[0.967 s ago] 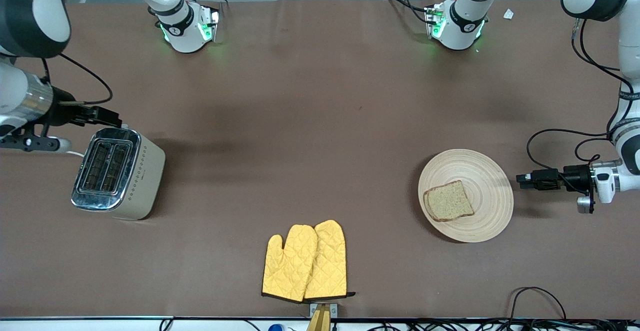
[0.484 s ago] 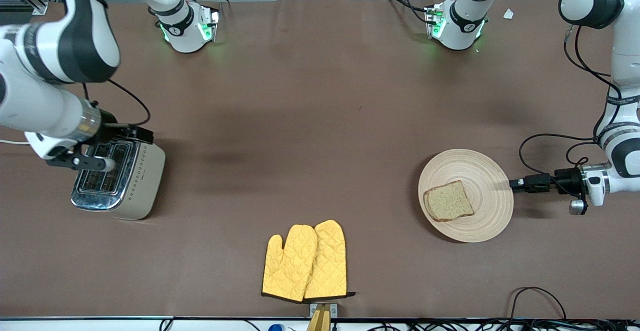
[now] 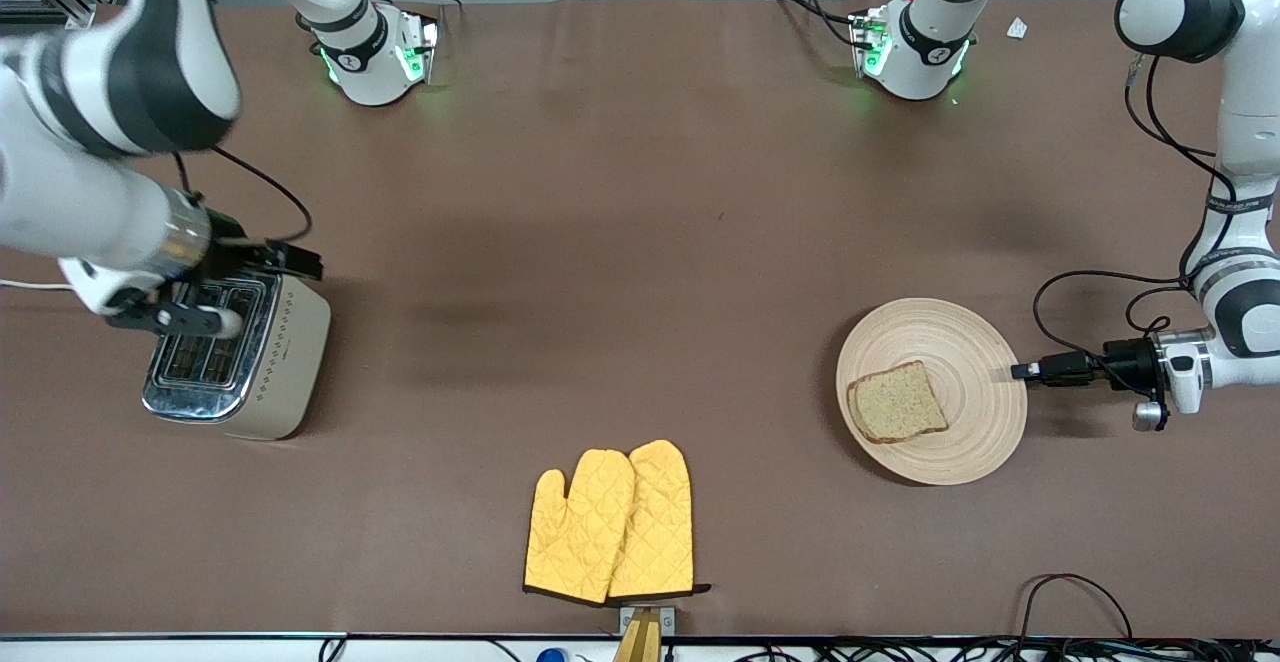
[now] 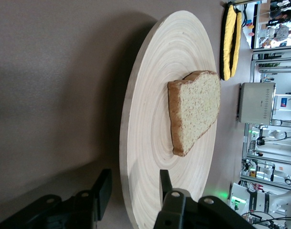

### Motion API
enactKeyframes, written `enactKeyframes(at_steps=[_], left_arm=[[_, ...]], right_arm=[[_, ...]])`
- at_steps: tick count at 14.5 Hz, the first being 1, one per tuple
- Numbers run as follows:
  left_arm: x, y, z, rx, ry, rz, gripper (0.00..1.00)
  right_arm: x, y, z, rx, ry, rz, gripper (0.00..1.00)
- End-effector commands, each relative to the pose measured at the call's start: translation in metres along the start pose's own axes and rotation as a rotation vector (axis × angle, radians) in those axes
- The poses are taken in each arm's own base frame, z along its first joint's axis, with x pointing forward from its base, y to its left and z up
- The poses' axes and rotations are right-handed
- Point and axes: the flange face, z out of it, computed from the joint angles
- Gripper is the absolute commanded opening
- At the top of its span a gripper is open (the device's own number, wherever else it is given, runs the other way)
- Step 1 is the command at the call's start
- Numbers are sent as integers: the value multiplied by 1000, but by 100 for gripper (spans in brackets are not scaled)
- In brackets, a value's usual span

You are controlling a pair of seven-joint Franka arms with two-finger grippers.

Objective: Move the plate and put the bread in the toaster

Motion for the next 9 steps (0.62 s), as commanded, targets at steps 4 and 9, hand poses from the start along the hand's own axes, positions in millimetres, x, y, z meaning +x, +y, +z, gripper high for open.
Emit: enactKeyframes(at_steps=[4,9], left_arm=[[7,-6,8,-22,30,-10,36],[6,-9,11,-26,33,-16,14]], right_arm=[[-33,-54,-41,-37,67,-6,100],[-34,-64,-43,-22,82,-20,100]])
